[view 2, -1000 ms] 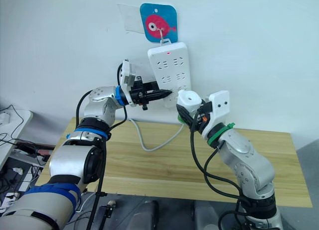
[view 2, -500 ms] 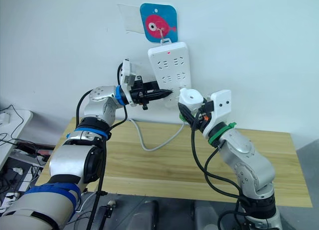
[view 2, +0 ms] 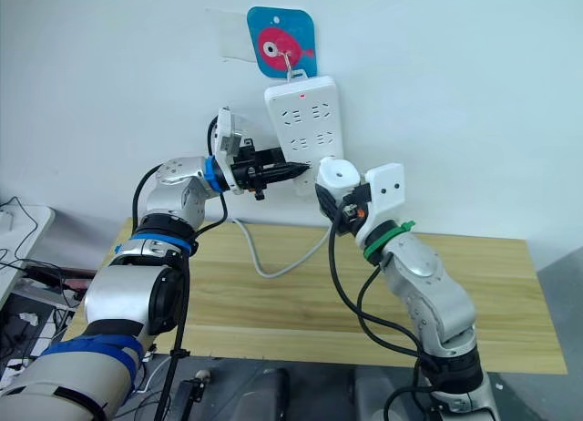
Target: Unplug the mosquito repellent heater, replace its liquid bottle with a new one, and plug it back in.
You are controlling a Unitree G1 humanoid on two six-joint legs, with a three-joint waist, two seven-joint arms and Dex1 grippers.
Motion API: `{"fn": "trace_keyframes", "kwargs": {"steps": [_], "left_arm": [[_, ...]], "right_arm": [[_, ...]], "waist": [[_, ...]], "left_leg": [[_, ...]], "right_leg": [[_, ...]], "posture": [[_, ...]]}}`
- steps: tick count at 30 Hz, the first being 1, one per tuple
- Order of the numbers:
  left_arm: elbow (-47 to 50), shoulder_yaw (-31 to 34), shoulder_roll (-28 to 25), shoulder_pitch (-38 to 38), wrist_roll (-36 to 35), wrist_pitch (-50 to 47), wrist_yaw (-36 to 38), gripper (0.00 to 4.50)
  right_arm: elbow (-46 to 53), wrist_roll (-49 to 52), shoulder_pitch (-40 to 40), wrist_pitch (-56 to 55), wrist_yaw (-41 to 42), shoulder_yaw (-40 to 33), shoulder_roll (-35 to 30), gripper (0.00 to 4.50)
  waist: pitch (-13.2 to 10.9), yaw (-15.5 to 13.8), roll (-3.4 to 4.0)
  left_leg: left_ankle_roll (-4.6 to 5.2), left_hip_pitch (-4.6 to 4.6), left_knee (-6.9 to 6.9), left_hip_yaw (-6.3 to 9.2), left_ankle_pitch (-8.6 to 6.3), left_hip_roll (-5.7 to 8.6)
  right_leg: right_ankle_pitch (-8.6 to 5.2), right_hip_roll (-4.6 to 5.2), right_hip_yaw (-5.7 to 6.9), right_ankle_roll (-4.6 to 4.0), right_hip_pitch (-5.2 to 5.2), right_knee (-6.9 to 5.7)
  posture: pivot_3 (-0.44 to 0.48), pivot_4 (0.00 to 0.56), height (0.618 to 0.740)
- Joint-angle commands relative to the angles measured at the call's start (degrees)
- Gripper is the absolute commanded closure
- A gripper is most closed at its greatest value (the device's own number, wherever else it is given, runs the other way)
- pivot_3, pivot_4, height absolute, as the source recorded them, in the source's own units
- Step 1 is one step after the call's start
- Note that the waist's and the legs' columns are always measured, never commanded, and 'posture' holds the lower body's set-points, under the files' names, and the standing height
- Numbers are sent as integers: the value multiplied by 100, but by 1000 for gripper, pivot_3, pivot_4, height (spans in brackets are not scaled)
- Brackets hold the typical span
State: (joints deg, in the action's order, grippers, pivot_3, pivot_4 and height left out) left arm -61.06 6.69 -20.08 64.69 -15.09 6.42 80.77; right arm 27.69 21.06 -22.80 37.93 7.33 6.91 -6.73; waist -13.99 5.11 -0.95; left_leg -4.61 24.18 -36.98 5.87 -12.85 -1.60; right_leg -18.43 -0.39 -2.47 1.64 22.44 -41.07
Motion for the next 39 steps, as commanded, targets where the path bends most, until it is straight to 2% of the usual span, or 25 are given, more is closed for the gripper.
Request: {"fn": "trace_keyframes", "kwargs": {"steps": [1,11,27,31,39], "left_arm": [[383,-45,176,25,-169,-166,415,3199],[671,-53,180,-108,-196,-312,445,3199],[869,-43,225,-250,-142,-323,366,3199],[763,-29,200,-229,-94,-252,307,3199],[610,-54,99,-272,-19,-156,268,3199]], "right_arm": [[-247,-251,-374,-96,-178,10,160,1492],[-320,-440,-761,428,-453,32,441,1492],[-415,-992,-651,148,-462,349,514,1492],[-110,-937,-498,184,-263,309,332,135],[1339,-221,110,1072,276,-164,-326,55]], "waist": [[1,18,1],[2,113,3],[3,148,4],[14,57,3],[15,-24,1]], "left_leg": [[-1,-6,0,-3,1,-2],[-12,-18,3,-5,11,-7],[-16,-24,4,-8,16,-7],[-17,-22,6,-5,16,-4],[-32,42,12,2,23,6]], "right_leg": [[0,-1,-3,0,0,-5],[3,-4,-8,-5,-1,-19],[5,-5,-11,-8,-1,-25],[5,-3,-5,-8,-5,-18],[4,13,8,-7,30,23]], "posture": [[-60,189,740],[-49,181,740],[-48,175,740],[-54,178,740],[-58,190,740]]}}
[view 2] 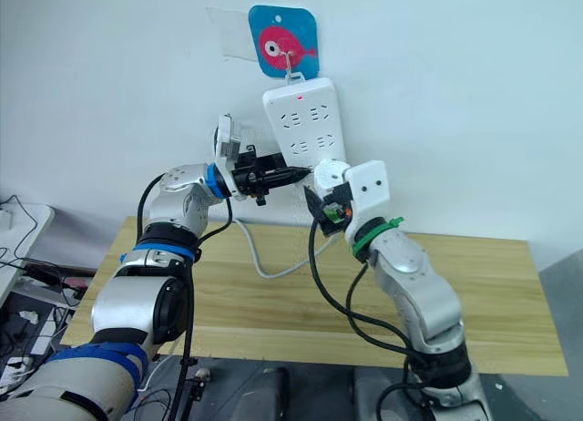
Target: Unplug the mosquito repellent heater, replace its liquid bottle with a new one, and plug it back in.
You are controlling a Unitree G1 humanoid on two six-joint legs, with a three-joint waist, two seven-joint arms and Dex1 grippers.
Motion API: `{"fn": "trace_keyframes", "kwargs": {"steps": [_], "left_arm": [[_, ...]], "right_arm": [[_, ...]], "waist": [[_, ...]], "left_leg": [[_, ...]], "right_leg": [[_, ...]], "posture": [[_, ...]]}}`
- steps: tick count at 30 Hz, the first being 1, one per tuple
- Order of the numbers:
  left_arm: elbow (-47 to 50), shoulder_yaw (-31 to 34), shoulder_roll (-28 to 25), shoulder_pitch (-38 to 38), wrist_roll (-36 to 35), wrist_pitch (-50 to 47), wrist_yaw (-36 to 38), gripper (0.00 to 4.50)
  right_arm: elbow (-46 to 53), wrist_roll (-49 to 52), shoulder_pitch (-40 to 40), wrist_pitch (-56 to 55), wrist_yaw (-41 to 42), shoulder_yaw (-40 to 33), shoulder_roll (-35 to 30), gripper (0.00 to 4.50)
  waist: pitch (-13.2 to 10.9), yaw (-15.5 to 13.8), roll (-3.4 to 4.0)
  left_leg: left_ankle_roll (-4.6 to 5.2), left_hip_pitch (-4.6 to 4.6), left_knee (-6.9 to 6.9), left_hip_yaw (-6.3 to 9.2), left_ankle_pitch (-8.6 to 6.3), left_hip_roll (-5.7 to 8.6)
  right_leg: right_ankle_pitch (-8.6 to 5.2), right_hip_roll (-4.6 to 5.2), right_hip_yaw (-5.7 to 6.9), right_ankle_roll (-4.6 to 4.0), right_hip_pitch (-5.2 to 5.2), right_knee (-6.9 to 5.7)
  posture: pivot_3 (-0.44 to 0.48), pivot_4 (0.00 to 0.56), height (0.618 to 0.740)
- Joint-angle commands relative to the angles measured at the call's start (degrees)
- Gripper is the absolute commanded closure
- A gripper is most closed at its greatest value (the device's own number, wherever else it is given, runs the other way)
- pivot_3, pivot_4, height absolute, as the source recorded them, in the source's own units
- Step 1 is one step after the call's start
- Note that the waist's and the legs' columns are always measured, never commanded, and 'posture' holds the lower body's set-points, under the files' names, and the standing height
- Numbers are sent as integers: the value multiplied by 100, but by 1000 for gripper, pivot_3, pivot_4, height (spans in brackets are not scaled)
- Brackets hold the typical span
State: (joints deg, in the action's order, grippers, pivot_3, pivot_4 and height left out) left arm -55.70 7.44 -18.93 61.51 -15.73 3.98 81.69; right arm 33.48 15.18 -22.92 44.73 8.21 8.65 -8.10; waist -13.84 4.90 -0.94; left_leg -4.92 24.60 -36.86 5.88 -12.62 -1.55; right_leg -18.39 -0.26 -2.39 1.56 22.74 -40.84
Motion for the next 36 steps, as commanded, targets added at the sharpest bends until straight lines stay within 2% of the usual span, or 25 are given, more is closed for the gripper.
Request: {"fn": "trace_keyframes", "kwargs": {"steps": [1,5,8,9,10,13,18,22,23,31,36], "left_arm": [[57,-128,-33,51,49,92,174,3199],[-8,-124,-88,75,64,109,140,3199],[-97,-108,-138,124,81,80,35,3199],[-130,-101,-157,146,80,45,24,2849],[-164,-93,-178,168,80,19,19,2479],[-240,-73,-273,204,104,16,-7,1722],[-217,-45,-618,19,161,-13,3,74],[115,-88,-961,-360,197,39,51,0],[377,-82,-1034,-554,140,-50,88,0],[3924,-10,-1229,-2368,-819,-1680,-261,0],[5295,-46,-1281,-2976,-1173,-2296,-733,0]], "right_arm": [[968,561,185,612,267,-493,-282,55],[1608,1270,381,1282,552,-1061,-668,55],[1860,1724,730,1387,968,-1451,-1130,55],[1861,1837,811,1361,1089,-1525,-1245,20],[1829,1923,839,1330,1154,-1565,-1312,198],[1673,2091,818,1225,1215,-1606,-1406,913],[1332,2140,677,981,1291,-1471,-1402,2815],[1060,2058,501,742,1282,-1174,-1258,4307],[979,2015,450,674,1293,-1041,-1210,4460],[473,1643,194,275,1321,-207,-1042,4460],[144,1325,54,15,1260,-93,-1025,4460]], "waist": [[0,-6,0],[0,-4,0],[0,-4,0],[0,-3,0],[0,-4,0],[0,15,0],[-1,30,0],[-1,25,0],[-1,19,0],[-1,-63,0],[-1,-160,0]], "left_leg": [[0,1,-2,0,0,1],[18,-5,-7,4,-9,0],[20,-6,-5,7,-11,-2],[20,-5,-4,7,-11,-2],[20,-5,-4,5,-11,-1],[21,-8,-9,1,-11,0],[24,-21,-7,2,-8,-5],[24,-22,-4,-1,-8,-8],[24,-22,-5,0,-8,-8],[21,-19,-6,13,-7,-11],[20,-22,-6,14,-6,-11]], "right_leg": [[0,0,0,0,1,-3],[0,-4,0,0,0,-17],[0,-9,2,0,0,-16],[0,-10,2,0,-1,-14],[0,-10,1,0,-1,-14],[0,-9,-3,0,-1,-21],[0,-16,-5,-1,-4,-35],[0,-17,-8,-1,-4,-31],[0,-17,-7,-1,-4,-31],[0,-11,-1,-1,-8,-26],[0,-10,0,-1,-11,-26]], "posture": [[-59,194,740],[-63,197,740],[-66,198,740],[-66,198,740],[-65,199,740],[-63,200,740],[-50,208,740],[-27,211,740],[-22,212,740],[26,212,740],[48,214,740]]}}
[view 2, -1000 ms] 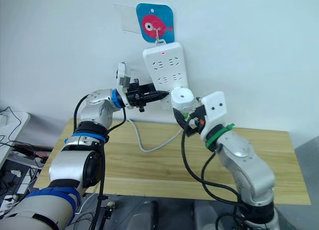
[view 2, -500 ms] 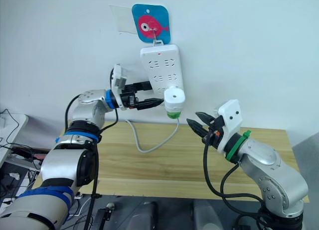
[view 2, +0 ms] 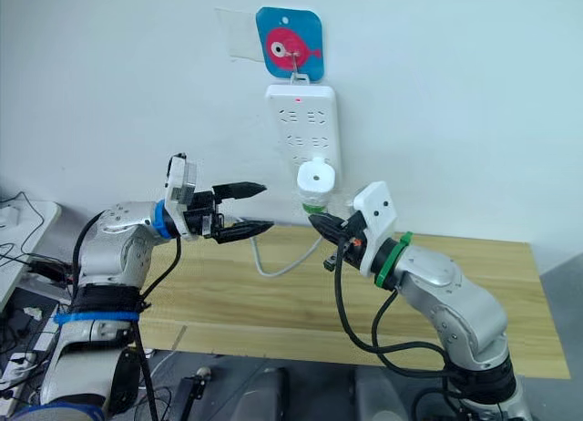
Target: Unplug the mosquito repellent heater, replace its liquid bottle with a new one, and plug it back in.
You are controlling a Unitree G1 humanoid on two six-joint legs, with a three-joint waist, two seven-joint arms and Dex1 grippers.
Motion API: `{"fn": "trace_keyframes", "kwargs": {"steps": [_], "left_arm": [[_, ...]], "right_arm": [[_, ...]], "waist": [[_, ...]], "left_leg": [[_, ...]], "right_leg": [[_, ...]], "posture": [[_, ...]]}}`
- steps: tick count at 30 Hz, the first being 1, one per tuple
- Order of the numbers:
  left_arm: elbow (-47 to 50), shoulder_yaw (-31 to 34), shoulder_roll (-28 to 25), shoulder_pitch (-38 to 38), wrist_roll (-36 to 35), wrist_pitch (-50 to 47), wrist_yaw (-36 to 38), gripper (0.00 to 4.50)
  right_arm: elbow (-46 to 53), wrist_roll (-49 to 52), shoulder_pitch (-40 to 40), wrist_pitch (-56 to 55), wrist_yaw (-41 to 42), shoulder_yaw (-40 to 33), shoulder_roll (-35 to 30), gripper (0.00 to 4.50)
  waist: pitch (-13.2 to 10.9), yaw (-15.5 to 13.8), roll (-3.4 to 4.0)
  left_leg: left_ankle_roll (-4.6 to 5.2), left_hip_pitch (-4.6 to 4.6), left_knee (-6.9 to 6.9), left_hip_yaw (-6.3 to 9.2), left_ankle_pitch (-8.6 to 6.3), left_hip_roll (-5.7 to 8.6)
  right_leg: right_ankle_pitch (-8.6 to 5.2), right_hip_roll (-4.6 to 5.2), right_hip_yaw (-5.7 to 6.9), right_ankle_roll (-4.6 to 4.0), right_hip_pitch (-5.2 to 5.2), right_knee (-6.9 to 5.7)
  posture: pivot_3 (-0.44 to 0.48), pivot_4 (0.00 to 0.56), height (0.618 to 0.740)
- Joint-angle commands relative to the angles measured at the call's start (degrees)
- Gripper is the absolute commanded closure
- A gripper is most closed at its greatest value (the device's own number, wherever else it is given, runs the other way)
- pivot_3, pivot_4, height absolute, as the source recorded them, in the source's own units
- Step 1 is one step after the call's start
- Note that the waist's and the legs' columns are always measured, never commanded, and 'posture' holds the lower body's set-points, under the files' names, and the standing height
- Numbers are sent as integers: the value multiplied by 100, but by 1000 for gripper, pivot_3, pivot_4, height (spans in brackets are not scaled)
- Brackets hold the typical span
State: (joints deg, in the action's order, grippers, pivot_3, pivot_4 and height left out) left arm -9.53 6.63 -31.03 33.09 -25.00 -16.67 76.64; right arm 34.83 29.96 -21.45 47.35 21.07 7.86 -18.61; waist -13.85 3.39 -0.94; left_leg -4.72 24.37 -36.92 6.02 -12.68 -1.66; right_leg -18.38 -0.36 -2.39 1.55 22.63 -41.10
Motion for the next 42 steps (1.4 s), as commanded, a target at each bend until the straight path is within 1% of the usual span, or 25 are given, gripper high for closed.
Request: {"fn": "trace_keyframes", "kwargs": {"steps": [1,9,16,28,42], "left_arm": [[838,36,-84,-223,-302,-307,-300,0],[1359,20,-134,-529,-533,-595,-640,0],[1253,-17,-145,-460,-537,-538,-694,0],[1126,-86,-139,-410,-530,-447,-698,0],[965,-95,-170,-336,-536,-401,-646,0]], "right_arm": [[-36,-195,-104,-287,-40,-12,32,4460],[-304,-480,-267,-470,-113,115,236,4460],[-415,-664,-328,-569,-177,130,365,4460],[-423,-965,-271,-647,-209,100,319,4460],[-138,-765,-62,-543,-111,-61,156,4460]], "waist": [[0,-17,0],[0,-27,0],[0,-51,0],[0,-55,0],[0,-68,0]], "left_leg": [[0,-1,1,0,0,-1],[1,-2,3,-2,-1,-1],[1,-2,4,-4,-1,1],[0,-2,4,-3,-1,0],[0,-2,4,-4,0,1]], "right_leg": [[0,-1,0,0,0,1],[0,-2,-1,0,0,1],[0,-1,-2,0,0,4],[0,-1,-1,-1,0,4],[0,-1,-1,-1,0,4]], "posture": [[54,213,740],[56,210,740],[56,206,740],[49,202,740],[47,194,740]]}}
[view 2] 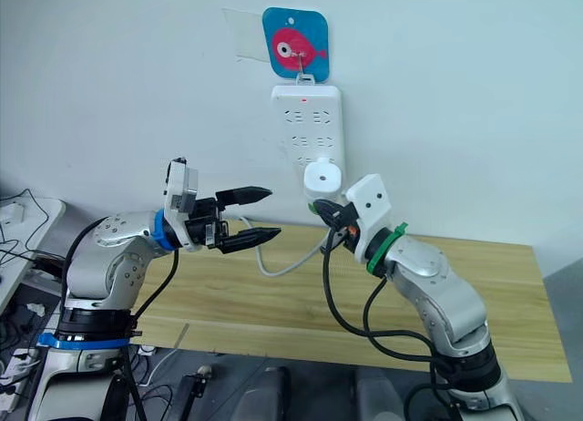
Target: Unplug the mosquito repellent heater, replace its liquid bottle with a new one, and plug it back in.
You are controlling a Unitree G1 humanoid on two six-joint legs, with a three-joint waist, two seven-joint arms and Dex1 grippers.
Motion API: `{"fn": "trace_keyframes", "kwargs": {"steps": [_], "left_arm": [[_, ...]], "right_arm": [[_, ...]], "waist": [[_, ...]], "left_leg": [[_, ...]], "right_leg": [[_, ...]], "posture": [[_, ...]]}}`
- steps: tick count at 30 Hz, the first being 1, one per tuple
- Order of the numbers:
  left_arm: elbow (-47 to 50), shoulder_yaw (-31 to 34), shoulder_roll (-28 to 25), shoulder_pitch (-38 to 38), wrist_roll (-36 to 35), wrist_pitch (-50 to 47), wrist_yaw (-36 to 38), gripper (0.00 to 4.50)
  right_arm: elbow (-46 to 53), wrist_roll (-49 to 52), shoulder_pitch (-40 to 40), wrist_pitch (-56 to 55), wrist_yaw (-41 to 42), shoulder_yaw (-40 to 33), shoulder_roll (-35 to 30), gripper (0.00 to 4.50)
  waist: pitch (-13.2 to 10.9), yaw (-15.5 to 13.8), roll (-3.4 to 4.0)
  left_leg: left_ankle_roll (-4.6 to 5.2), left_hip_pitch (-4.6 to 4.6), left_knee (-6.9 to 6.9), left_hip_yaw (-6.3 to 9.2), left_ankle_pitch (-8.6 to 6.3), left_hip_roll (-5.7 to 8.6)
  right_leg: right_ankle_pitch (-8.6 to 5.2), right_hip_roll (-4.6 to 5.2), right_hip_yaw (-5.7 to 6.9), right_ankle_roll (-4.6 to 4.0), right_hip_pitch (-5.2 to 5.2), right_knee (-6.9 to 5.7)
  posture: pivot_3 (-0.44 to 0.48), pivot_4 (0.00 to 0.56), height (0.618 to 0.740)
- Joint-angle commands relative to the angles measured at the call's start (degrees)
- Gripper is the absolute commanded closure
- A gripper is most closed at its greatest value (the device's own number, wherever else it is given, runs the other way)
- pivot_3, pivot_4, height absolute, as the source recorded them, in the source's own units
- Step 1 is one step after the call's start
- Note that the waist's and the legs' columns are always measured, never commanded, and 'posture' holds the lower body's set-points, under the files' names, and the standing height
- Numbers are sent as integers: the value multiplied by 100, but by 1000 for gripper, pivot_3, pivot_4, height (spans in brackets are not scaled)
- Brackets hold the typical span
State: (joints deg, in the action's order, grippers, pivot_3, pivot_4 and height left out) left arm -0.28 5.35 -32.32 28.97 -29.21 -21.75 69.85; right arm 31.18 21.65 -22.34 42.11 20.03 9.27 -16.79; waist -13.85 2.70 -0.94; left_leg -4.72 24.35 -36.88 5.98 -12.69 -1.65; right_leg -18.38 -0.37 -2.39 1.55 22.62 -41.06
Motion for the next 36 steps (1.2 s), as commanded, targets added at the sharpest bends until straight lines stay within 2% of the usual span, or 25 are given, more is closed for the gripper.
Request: {"fn": "trace_keyframes", "kwargs": {"steps": [1,19,36], "left_arm": [[30,35,-43,82,-114,109,36,0],[-35,-24,-6,149,-103,122,44,0],[7,-45,2,134,-123,100,-22,0]], "right_arm": [[239,68,32,-13,-12,-209,-27,4460],[460,268,122,147,55,-231,-45,4460],[69,-253,-200,19,-124,28,18,4460]], "waist": [[0,1,0],[0,4,0],[0,4,0]], "left_leg": [[0,0,0,-1,0,0],[0,0,0,0,0,-1],[0,0,0,1,0,-1]], "right_leg": [[0,0,0,0,0,0],[0,0,0,0,0,1],[0,0,1,0,0,1]], "posture": [[45,193,740],[36,194,740],[42,202,740]]}}
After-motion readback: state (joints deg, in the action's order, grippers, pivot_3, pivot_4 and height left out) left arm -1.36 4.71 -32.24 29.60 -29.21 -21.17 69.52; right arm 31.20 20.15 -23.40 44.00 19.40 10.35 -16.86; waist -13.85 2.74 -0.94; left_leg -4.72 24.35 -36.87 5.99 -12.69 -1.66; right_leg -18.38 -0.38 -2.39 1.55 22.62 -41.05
